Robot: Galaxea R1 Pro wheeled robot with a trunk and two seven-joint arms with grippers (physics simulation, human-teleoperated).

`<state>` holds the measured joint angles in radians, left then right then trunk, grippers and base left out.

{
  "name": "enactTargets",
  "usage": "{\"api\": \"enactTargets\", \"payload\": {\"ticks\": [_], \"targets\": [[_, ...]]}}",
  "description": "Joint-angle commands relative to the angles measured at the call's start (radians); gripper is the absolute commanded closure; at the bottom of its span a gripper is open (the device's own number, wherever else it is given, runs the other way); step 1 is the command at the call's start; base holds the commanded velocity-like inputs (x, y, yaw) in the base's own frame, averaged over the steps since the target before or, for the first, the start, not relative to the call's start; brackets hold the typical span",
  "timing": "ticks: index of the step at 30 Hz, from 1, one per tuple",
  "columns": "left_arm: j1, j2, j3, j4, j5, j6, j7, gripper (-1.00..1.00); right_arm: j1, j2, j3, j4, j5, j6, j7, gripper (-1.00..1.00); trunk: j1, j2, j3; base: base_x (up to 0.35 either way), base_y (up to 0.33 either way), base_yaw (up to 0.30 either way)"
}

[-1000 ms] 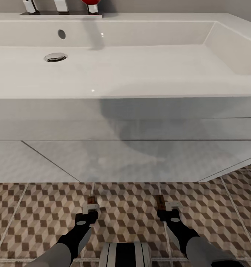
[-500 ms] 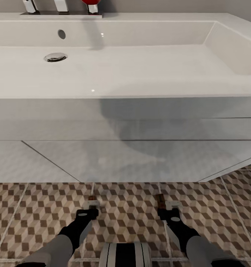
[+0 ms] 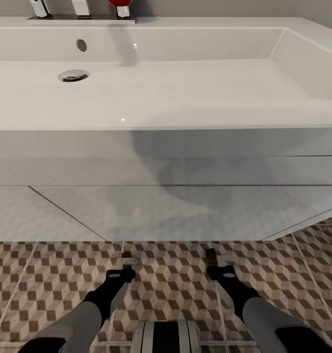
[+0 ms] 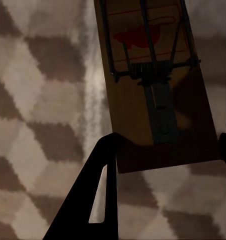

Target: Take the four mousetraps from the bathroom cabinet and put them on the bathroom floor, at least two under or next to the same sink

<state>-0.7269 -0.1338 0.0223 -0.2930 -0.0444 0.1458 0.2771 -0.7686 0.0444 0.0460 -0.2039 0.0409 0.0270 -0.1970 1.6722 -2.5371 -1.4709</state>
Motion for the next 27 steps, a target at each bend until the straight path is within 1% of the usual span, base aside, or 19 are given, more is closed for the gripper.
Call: {"api": "enactTargets", "payload": {"ticks": [1,5,11,27], "targets": [[-0.001,-0.001,0.002,-0.002,-0.006,0.007,0.002,1.0,-0.005,0.002,0.004,0.0,0.004,0.008,-0.005,1.0,0.0,0.0,-0.001,0.0,0.0,0.0],[-0.005,-0.002,0.002,-0.003,-0.007,0.003,0.002,1.0,-0.02,0.008,0.003,0.0,-0.004,0.03,-0.005,1.0,0.0,0.0,-0.001,0.0,0.0,0.0],[-0.006,-0.003,0.002,-0.01,-0.006,-0.006,0.002,1.0,-0.025,0.01,0.003,0.001,-0.019,0.039,-0.005,1.0,0.0,0.0,-0.001,0.0,0.0,0.0],[-0.006,-0.003,0.005,-0.029,-0.004,-0.033,0.003,1.0,-0.025,0.01,0.003,0.022,-0.022,0.027,-0.005,1.0,0.0,0.0,-0.001,0.0,0.0,0.0]]}}
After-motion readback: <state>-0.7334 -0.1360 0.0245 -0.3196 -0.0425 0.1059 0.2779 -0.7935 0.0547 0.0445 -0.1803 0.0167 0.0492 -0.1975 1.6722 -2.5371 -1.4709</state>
